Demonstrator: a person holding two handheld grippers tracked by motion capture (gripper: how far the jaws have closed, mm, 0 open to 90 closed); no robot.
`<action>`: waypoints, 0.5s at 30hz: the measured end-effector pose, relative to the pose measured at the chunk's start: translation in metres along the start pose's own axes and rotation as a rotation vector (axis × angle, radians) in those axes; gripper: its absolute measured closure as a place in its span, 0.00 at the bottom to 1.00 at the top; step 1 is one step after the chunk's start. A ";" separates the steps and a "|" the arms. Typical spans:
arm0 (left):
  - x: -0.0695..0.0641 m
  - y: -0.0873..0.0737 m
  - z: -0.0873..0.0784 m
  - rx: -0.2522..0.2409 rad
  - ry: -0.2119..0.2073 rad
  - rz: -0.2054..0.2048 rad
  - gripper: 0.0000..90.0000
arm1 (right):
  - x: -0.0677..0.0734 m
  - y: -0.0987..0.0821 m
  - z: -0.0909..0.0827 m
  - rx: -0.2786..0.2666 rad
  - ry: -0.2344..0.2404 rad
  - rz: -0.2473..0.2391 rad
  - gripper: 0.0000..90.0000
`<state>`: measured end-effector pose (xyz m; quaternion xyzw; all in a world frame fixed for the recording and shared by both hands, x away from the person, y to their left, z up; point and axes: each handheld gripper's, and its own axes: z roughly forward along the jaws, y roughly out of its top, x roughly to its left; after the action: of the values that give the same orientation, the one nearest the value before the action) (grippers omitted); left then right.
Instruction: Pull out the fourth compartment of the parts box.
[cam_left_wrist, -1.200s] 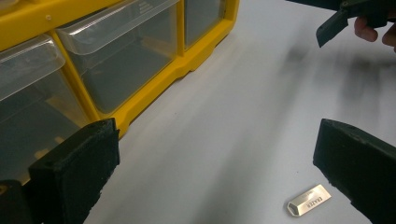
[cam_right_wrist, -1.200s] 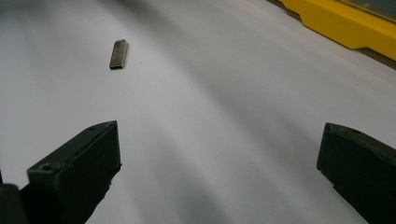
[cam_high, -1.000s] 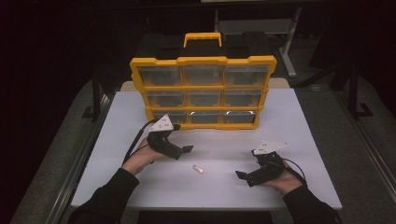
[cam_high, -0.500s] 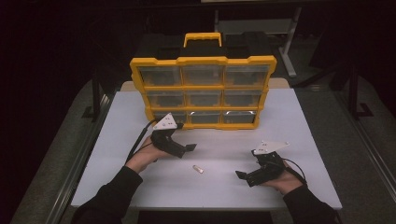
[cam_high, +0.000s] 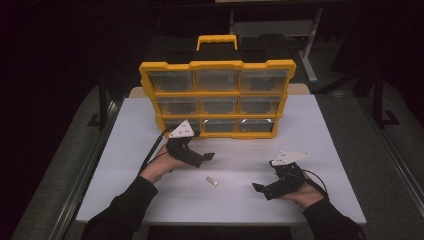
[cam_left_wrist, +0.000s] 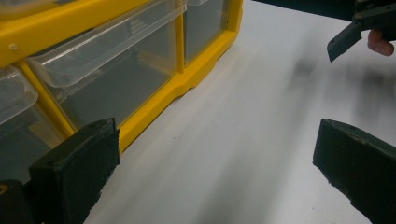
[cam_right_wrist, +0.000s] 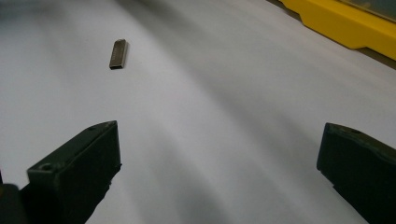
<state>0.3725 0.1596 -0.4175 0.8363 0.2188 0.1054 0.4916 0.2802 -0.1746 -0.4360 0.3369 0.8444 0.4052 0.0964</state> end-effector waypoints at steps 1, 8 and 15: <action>0.000 0.000 0.000 0.000 0.000 0.000 0.00 | 0.000 0.000 0.000 0.000 0.000 0.000 0.00; -0.001 0.002 0.006 -0.006 0.003 0.009 0.00 | 0.000 0.000 0.000 -0.001 -0.001 0.002 0.00; -0.003 0.001 0.006 -0.015 0.020 0.026 0.00 | 0.000 0.000 -0.001 -0.002 -0.001 0.001 0.00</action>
<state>0.3725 0.1527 -0.4191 0.8342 0.2121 0.1217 0.4943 0.2803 -0.1752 -0.4358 0.3375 0.8437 0.4061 0.0968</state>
